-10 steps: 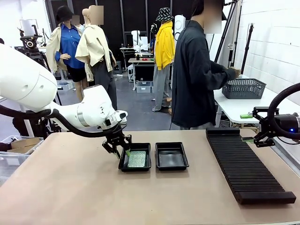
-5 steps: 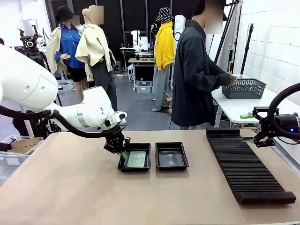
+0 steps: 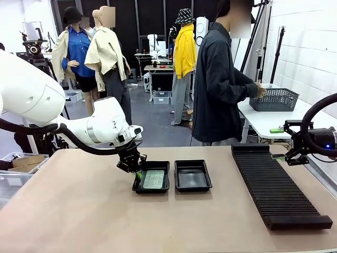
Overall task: Inspect and transfer BCBs to ESD trays.
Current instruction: Pick up the ESD tray and place it on the left side of the table.
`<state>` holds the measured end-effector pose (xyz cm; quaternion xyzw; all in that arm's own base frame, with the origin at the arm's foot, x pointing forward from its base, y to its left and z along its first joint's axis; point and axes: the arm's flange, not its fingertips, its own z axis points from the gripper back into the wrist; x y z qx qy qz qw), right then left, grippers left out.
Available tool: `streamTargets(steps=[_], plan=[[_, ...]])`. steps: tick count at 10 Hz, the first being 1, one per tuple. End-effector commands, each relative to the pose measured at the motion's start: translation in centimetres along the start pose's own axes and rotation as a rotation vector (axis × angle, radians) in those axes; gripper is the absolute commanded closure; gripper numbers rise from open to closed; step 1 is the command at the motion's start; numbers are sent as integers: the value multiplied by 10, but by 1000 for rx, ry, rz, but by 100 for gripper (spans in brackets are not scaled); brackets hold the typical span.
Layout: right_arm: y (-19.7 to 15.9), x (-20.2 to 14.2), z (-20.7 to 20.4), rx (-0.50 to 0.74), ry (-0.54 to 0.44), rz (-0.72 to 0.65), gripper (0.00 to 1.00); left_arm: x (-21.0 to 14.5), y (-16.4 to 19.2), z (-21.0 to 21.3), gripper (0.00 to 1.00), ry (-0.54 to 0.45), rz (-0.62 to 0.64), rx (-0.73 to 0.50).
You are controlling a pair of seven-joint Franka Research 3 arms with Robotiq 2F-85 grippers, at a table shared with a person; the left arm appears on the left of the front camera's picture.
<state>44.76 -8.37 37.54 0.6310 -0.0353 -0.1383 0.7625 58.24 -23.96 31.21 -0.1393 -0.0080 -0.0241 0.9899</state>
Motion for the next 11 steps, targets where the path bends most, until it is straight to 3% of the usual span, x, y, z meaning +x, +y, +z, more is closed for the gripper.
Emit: streamTargets(steps=[1,4,11], plan=[[0,-3,0,1,-1,0,0,0,1,1,100,-2,-6,1],[0,-3,0,1,-1,0,0,0,0,0,100,0,0,0],[0,-3,0,1,-1,0,0,-9,72,48,100,13,-7,62]])
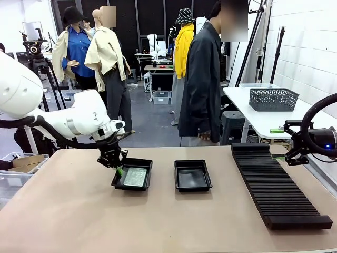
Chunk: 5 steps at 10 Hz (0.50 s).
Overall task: Inspect and transfer BCBs to ESD trays.
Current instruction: Pick up the ESD tray and place it on the left side of the table.
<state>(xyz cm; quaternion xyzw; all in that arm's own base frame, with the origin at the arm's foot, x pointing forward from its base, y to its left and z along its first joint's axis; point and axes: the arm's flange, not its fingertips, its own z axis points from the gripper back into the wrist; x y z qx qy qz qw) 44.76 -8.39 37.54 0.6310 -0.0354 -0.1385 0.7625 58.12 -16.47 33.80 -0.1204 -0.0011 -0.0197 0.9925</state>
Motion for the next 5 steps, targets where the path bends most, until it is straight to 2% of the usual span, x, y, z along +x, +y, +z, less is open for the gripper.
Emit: streamTargets(steps=[1,5], plan=[[0,-3,0,1,-1,0,0,-3,22,5,100,-17,-7,31],[0,-3,0,1,-1,0,0,-11,69,15,100,-46,-20,-7]])
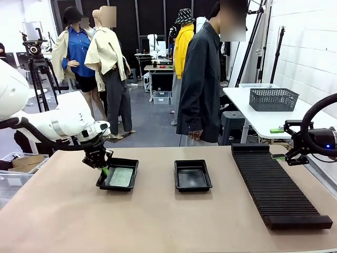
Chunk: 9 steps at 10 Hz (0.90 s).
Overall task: Inspect and transfer BCBs to ESD trays.
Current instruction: Pick up the ESD tray and place it on the left side of the table.
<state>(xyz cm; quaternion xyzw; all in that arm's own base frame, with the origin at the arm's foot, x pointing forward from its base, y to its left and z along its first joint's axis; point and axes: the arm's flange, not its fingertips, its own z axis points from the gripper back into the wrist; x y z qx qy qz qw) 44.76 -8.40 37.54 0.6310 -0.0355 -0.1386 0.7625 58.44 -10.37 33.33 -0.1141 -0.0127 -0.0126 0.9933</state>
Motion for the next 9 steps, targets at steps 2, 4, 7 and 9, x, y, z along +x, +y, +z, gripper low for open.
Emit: streamTargets(steps=[2,4,7,9], plan=[[0,-3,0,1,0,0,0,-18,29,9,100,-17,-29,-20],[0,-3,0,1,0,0,0,-21,49,11,100,-3,-22,-50],[0,-3,0,1,0,0,0,-20,88,13,100,9,1,-65],[0,-3,0,1,0,0,0,-21,113,16,100,18,13,-75]])
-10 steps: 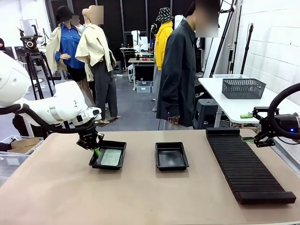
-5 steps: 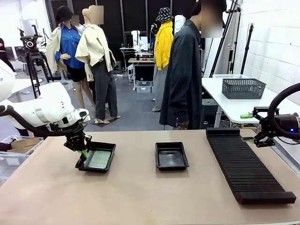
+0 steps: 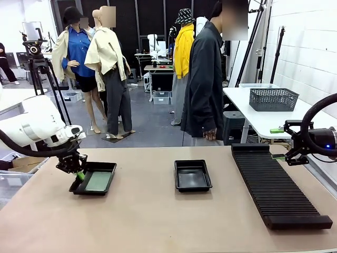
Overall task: Inspect and transfer BCBs to ESD trays.
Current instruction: Pick up the ESD tray and place it on the left side of the table.
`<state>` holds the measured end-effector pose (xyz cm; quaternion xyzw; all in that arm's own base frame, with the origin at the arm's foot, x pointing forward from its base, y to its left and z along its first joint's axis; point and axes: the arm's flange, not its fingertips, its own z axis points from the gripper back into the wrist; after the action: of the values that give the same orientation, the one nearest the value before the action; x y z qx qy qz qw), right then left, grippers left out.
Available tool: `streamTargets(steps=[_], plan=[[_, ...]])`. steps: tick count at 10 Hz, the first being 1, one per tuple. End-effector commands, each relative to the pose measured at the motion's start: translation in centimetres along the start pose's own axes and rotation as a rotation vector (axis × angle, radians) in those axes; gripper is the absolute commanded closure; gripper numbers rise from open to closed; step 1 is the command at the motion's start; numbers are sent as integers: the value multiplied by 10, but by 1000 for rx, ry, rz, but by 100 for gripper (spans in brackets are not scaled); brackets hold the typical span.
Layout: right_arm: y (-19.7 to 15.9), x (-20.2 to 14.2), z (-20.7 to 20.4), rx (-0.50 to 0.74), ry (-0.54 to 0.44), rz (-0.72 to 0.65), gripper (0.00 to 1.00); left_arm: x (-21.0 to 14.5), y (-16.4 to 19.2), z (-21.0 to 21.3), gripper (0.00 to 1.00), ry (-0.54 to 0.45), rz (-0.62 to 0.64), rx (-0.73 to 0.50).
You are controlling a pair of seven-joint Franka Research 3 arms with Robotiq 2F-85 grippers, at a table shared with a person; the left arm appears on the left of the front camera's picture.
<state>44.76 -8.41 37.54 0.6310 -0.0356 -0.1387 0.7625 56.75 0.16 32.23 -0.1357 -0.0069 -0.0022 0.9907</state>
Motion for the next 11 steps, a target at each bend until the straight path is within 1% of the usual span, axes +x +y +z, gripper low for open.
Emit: streamTargets(steps=[1,3,6,11], plan=[[0,-3,0,1,0,0,0,-3,21,5,100,23,-13,-35],[0,-3,0,1,0,0,0,-6,43,10,100,42,-32,-18],[0,-3,0,1,0,0,0,-8,80,12,100,67,-36,-32],[0,-3,0,1,0,0,0,-12,134,29,100,55,44,-86]])
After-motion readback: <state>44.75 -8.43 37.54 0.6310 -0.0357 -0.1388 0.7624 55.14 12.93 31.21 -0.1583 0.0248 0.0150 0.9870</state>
